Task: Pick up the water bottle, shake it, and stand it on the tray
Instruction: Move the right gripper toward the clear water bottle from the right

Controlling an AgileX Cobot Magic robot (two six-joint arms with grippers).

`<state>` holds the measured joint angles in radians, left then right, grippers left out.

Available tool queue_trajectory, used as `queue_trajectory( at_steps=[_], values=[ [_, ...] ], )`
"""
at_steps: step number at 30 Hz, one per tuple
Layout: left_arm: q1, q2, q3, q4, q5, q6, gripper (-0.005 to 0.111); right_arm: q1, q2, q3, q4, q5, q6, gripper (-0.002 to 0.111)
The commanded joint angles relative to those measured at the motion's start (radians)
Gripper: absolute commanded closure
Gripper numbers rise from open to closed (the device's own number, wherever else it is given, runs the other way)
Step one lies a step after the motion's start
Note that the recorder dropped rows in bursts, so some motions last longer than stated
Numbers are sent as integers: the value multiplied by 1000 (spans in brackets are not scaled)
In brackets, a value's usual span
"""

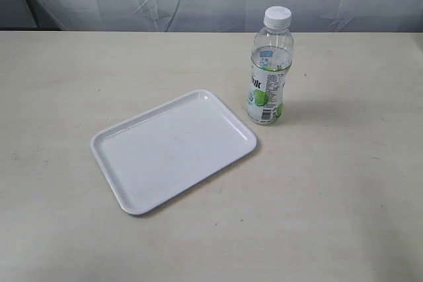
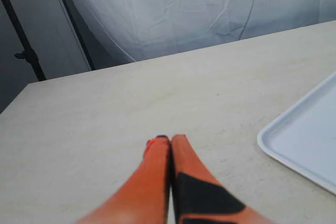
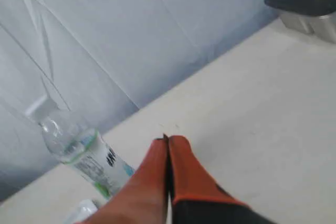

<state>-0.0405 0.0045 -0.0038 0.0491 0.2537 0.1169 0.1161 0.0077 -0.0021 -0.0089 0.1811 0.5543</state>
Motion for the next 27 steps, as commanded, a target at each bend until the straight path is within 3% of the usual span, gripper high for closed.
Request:
queue_trajectory(
  at_steps=[1, 5, 7, 13, 16, 21, 23, 27],
  values=[
    [0, -5, 4, -2, -8, -4, 106, -6, -8, 2, 112, -221, 2, 109],
    [0, -5, 4, -2, -8, -4, 106, 4, -8, 2, 414, -271, 110, 109],
    [0, -5, 4, -2, -8, -1, 106, 34, -8, -56, 325, -218, 95, 109],
    [0, -5, 4, -2, -8, -1, 106, 164, 82, -320, -183, -72, 47, 109],
    [0, -5, 4, -2, -8, -4, 106, 175, 350, -496, -261, 161, -13, 109],
    [0, -5, 4, -2, -8, -4, 106, 180, 825, -717, -222, 255, -198, 109],
    [0, -5, 4, -2, -8, -4, 106, 239, 961, -726, -200, 169, -245, 109],
    [0, -5, 4, -2, -8, -4, 106, 397, 1148, -537, -216, -286, -248, 109]
  ],
)
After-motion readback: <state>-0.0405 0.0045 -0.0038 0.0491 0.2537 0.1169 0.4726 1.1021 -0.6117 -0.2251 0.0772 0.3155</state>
